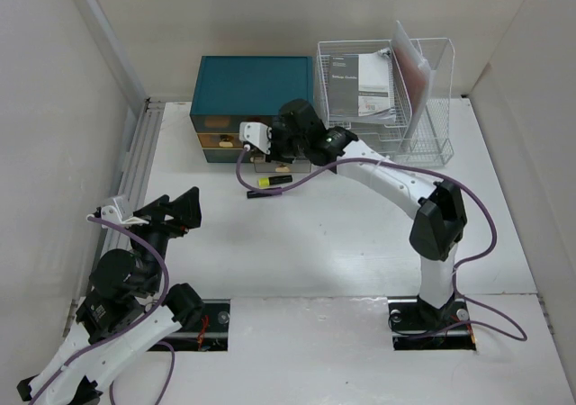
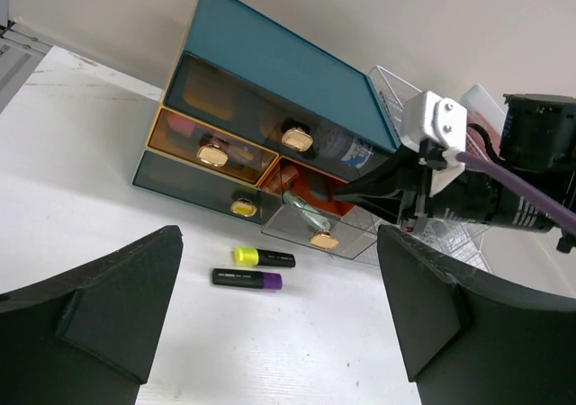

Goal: Organize the desk

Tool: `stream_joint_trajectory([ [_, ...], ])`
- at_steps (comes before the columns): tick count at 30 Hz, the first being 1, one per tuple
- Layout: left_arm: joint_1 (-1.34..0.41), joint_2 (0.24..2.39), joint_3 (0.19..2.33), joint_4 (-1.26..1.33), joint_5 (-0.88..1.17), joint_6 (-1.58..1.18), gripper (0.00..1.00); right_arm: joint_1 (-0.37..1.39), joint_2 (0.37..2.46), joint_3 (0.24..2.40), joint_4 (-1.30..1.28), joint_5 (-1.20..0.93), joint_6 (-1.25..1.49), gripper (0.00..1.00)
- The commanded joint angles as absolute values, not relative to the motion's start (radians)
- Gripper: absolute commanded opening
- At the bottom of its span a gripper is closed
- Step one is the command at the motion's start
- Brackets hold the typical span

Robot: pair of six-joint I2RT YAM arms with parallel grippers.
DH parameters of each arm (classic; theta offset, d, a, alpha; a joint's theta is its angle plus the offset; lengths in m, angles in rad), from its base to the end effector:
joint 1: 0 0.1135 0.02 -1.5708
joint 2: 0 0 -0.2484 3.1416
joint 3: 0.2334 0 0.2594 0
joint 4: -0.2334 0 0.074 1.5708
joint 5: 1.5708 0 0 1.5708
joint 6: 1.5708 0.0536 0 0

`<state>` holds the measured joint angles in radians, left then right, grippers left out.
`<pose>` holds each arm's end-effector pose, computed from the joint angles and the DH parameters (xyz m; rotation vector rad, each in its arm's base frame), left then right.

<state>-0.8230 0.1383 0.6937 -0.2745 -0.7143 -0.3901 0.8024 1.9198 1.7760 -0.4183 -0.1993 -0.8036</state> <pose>0.0712 -0.0251 0.3635 -0.3338 1.3409 -0.5585 0.3193 0.3456 0.3027 -1.6099 1.3912 0.2117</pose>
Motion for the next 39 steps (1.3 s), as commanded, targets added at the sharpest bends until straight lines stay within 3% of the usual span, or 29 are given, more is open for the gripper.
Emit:
stream_joint_trajectory([
  [1,-0.824,0.149,0.689,-0.252,-0.71,-0.382,0.88,0.779,1.949,1.876,-0.592,-0.428,-0.838,0.0],
  [5,-0.824,0.149,0.689,-0.252,-0.71,-0.382,0.88,0.779,2.069,2.038,-0.855,-0.479,-0.91,0.0],
  [8,-0.824,0.149,0.689,-0.252,-0.71,-0.382,0.88,0.779,2.114,2.054,-0.873,-0.453,-0.91,0.0],
  [16,-0.824,0.149,0.689,-0.252,-0.71,-0.382,0.88,0.779,2.103,1.987,-0.709,-0.293,-0.796,0.0],
  [22,-0.824,0.149,0.689,-0.252,-0.71,-0.382,0.88,0.813,2.017,1.754,-0.327,0.075,-0.709,0.0],
  [35,-0.824,0.149,0.689,-0.252,-0.71,-0.382,0.88,0.813,2.105,1.744,-0.065,0.475,-0.658,0.0],
  [39,-0.824,0.149,0.689,-0.252,-0.71,-0.382,0.88,0.813,2.114,1.733,-0.011,0.497,-0.676,0.0],
])
